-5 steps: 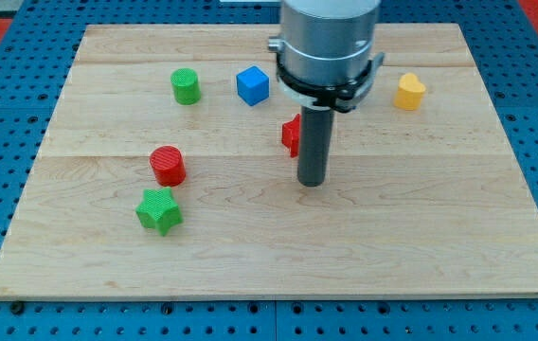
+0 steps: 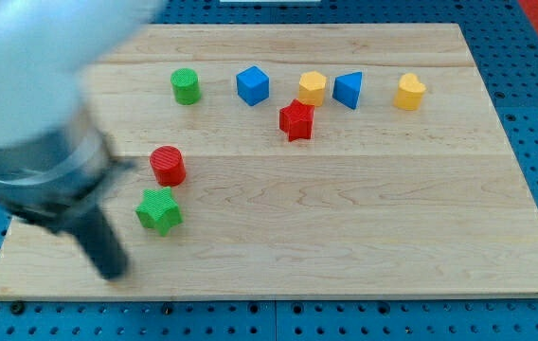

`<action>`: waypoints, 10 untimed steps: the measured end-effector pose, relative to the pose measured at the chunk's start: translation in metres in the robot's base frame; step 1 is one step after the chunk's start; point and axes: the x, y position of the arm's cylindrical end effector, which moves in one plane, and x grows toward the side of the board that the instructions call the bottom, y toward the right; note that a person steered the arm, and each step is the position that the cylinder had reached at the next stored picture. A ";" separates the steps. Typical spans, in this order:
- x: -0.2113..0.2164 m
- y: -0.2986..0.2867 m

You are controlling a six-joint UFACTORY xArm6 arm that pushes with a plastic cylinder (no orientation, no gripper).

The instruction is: Push the red circle below the red star

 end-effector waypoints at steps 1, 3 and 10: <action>-0.076 -0.017; -0.108 0.103; -0.116 0.198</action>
